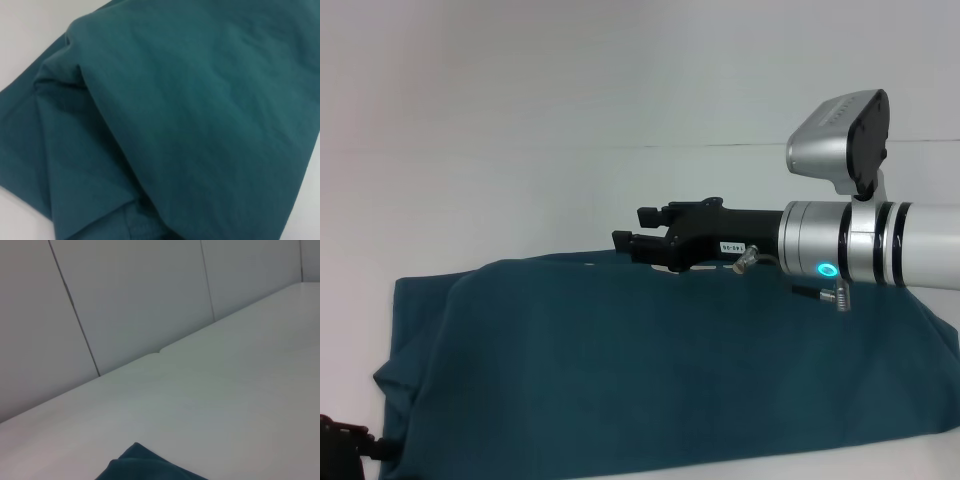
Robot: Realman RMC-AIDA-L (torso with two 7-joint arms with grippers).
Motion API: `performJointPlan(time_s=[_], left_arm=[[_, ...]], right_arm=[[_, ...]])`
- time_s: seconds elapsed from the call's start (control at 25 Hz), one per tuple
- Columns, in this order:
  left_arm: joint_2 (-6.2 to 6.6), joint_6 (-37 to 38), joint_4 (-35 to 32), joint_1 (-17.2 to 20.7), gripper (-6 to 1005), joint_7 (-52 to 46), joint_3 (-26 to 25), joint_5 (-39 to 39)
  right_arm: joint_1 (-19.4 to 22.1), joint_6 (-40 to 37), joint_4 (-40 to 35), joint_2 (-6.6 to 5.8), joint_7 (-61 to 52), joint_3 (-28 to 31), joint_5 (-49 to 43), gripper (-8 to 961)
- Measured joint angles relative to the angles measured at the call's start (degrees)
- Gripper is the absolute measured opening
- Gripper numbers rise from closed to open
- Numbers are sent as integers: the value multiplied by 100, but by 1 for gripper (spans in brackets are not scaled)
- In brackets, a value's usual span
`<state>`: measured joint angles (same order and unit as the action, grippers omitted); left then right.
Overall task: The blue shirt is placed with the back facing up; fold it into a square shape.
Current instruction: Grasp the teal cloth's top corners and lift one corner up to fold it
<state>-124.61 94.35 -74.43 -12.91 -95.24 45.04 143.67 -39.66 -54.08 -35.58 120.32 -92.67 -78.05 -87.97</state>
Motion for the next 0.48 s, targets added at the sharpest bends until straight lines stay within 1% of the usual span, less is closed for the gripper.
performJointPlan(time_s=[0.48], left_arm=[[-1, -32, 34, -10, 522, 6, 16, 14]], right_arm=[[37, 4, -1, 0, -22, 1, 6, 559]])
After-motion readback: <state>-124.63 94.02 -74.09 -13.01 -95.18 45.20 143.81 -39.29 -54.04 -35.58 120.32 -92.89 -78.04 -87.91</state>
